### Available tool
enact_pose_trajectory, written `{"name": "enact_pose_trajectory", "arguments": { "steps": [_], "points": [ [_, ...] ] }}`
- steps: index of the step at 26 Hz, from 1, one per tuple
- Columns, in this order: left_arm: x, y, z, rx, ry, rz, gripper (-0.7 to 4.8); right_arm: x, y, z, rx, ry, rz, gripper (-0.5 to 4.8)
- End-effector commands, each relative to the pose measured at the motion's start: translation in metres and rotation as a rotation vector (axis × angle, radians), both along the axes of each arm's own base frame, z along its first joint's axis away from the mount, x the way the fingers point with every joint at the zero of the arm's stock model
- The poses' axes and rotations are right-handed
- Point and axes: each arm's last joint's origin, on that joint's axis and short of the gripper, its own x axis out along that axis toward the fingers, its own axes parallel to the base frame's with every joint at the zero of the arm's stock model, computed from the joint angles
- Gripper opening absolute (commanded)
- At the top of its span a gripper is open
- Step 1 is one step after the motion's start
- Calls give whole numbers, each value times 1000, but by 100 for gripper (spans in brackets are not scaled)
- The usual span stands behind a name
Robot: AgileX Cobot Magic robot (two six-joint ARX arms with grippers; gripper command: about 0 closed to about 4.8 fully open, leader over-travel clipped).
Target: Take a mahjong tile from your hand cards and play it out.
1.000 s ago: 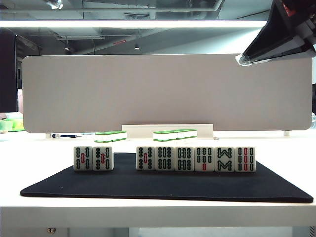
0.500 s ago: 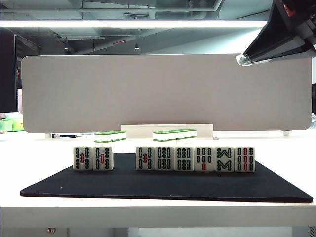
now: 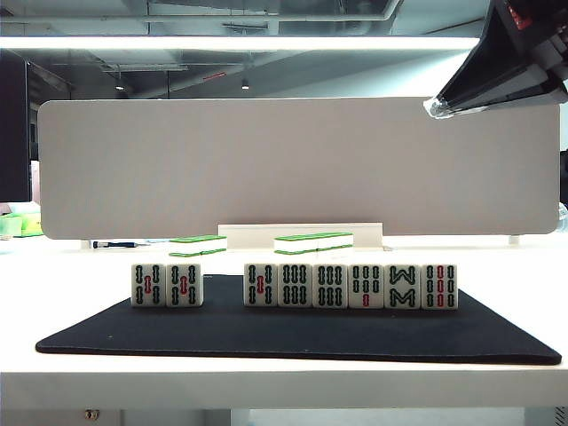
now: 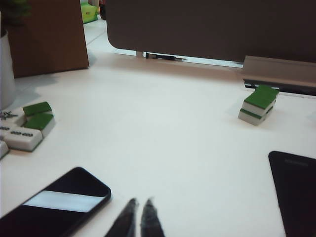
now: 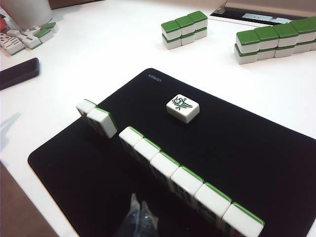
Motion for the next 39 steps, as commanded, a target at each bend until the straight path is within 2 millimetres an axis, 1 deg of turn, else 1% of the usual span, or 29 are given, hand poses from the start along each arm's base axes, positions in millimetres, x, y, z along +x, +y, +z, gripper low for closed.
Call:
{"name": "enact_pose_trajectory", "arguments": {
  "steps": [1, 6, 12, 16, 21, 29, 39],
  "points": [
    [-4, 1, -13, -30, -24, 15, 18, 0, 0, 3, 7, -20, 2, -1],
    [-7, 2, -32, -44, -34, 27, 18, 0, 0, 3, 7, -20, 2, -1],
    [-8, 2, -46, -44, -11, 26, 18, 0, 0, 3, 7, -20, 2, -1],
    [-9, 2, -47, -43, -4, 26, 18, 0, 0, 3, 7, -20, 2, -1],
    [-12, 1, -53, -46, 54, 0, 18, 0, 0, 3, 8, -21, 2, -1],
    [-12, -1, -54, -50, 64, -73, 18, 0, 0, 3, 8, -21, 3, -1],
    [-12, -1, -54, -50, 64, -73, 18, 0, 0, 3, 8, -21, 2, -1]
  ]
}}
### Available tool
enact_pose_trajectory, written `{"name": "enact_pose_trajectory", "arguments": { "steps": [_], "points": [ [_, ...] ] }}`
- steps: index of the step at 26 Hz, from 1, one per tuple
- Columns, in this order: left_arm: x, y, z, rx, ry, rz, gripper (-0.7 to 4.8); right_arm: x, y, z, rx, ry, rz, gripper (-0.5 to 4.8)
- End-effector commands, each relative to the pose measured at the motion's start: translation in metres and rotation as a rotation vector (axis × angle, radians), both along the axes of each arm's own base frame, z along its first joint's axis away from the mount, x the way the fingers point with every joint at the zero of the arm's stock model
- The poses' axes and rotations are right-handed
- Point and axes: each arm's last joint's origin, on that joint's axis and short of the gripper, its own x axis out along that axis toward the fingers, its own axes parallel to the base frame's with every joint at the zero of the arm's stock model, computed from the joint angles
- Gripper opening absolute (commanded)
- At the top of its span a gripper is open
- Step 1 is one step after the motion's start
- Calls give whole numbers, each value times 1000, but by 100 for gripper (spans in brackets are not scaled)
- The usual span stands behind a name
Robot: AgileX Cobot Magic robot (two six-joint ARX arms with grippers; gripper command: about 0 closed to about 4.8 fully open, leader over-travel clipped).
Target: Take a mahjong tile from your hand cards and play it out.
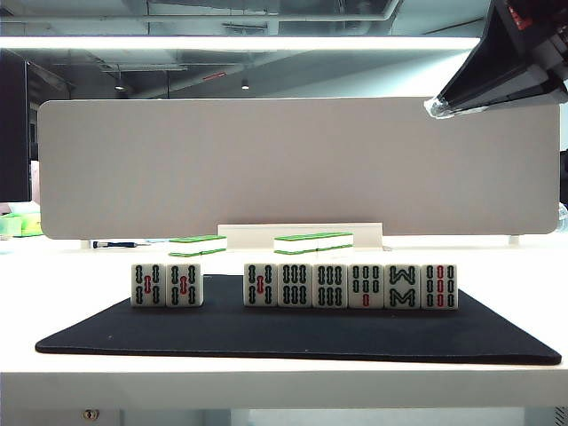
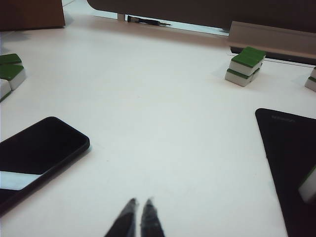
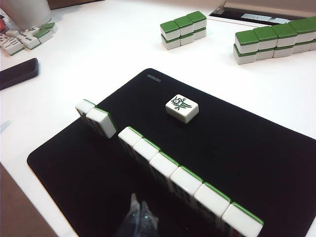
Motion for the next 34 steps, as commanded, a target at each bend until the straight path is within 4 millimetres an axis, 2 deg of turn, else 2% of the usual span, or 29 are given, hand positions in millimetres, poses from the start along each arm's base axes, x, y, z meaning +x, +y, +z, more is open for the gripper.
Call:
{"name": "enact_pose_trajectory", "arguments": {
  "steps": [1, 10, 13, 19, 31, 34],
  "points": [
    [0, 0, -1, 3, 14, -6, 18, 0, 0, 3, 7, -21, 3, -1],
    [0, 0, -1, 3, 14, -6, 18, 1, -1, 3, -31, -54, -2, -1],
    [0, 0, -1, 3, 14, -6, 18, 0, -8, 4, -68, -97, -83, -1],
    [0, 0, -1, 3, 14, -7, 18, -4, -31, 4, -119, -157, -364, -1],
    [0, 0, -1, 3, 14, -7, 18, -24, -55, -30, -105, -214, -522, -1],
    [0, 0, -1, 3, 14, -7, 18, -37, -66, -45, -65, -218, -646, -1]
  ]
}}
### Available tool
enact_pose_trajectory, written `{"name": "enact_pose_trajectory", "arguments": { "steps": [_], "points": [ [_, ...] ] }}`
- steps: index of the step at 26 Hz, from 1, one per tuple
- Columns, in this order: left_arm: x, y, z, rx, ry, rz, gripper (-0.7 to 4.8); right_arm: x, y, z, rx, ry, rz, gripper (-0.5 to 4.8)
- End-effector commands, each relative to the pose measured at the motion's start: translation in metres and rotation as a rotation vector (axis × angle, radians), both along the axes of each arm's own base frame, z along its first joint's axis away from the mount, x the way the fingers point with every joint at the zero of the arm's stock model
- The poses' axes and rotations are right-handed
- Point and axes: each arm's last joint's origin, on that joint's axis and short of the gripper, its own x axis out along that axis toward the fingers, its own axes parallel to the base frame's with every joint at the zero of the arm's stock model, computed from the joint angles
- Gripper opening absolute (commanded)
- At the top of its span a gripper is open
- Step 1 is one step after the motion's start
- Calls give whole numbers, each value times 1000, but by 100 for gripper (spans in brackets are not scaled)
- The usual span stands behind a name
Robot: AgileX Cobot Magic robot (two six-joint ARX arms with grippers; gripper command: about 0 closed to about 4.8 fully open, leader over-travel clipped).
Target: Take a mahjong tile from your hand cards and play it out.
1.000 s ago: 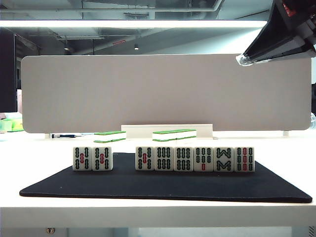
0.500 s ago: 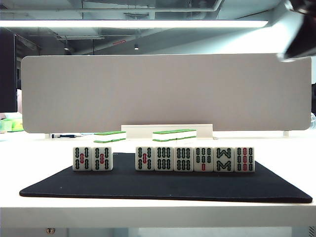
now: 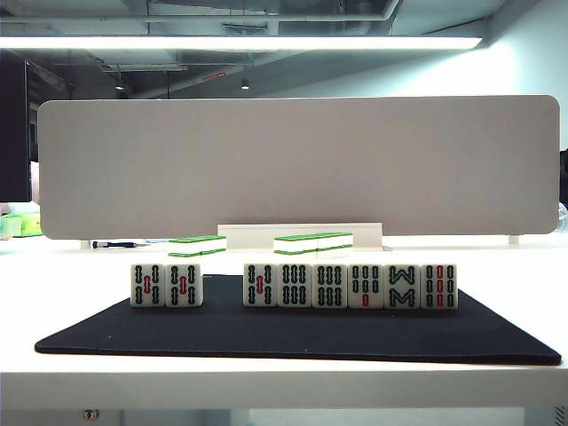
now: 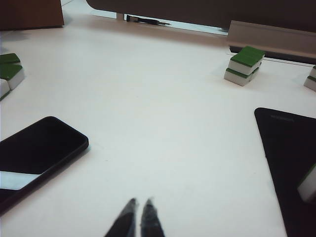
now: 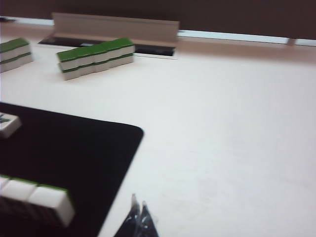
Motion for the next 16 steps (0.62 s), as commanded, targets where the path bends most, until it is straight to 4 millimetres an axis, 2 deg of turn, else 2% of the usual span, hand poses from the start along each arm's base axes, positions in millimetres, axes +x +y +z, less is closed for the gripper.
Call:
{"name": "enact_pose_trajectory", "arguments": {
  "steps": [1, 16],
  "points": [
    [0, 0, -1, 3, 11, -4, 18, -9, -8, -9, 55, -43, -115, -1],
    [0, 0, -1, 3, 11, -4, 18, -34, -19, -41, 105, -185, -201, -1]
  ]
}}
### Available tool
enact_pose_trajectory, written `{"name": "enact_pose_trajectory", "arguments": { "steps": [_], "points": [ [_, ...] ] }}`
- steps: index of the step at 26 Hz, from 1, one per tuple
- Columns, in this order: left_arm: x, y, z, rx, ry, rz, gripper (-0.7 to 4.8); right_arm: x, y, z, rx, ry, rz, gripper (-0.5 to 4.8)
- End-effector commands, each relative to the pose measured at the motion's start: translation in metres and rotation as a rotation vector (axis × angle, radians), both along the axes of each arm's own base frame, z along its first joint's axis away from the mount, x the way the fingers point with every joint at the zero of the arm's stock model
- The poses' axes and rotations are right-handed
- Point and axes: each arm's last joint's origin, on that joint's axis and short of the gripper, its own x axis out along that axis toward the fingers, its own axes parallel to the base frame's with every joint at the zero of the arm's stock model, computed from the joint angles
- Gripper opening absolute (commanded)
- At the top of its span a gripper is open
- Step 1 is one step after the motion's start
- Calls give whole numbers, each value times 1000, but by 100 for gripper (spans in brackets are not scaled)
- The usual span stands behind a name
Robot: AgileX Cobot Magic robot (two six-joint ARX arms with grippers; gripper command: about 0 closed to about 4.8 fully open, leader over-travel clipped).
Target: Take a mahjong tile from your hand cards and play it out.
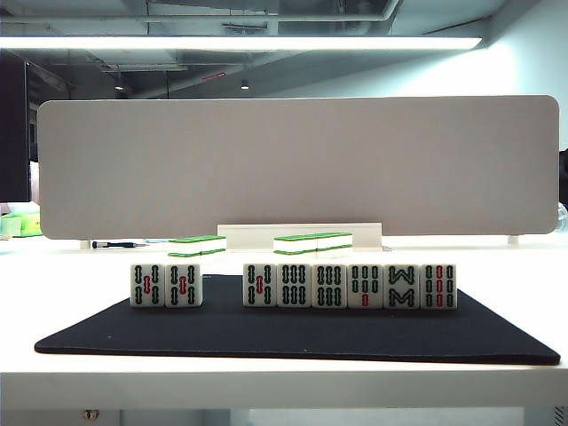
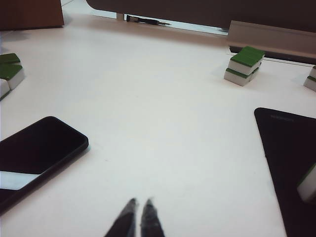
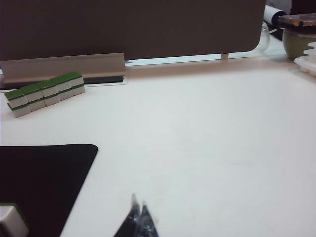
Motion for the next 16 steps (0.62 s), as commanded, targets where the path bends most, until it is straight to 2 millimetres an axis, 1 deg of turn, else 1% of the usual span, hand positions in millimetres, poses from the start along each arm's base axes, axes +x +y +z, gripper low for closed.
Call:
{"name": "enact_pose_trajectory", "arguments": {
  "steps": [1, 6, 10, 16],
  "points": [
    [0, 0, -1, 3, 11, -4, 18, -3, -2, -4, 15, -38, -15, -1],
    [0, 0, -1, 3, 11, -4, 18, -6, -3, -6, 13, -17, -30, -1],
    [0, 0, -1, 3, 11, -4, 18, -11, -5, -13, 5, 35, -40, -1],
    [0, 0, -1, 3, 12, -4, 18, -11, -4, -18, -3, 90, -38, -1]
  ]
}}
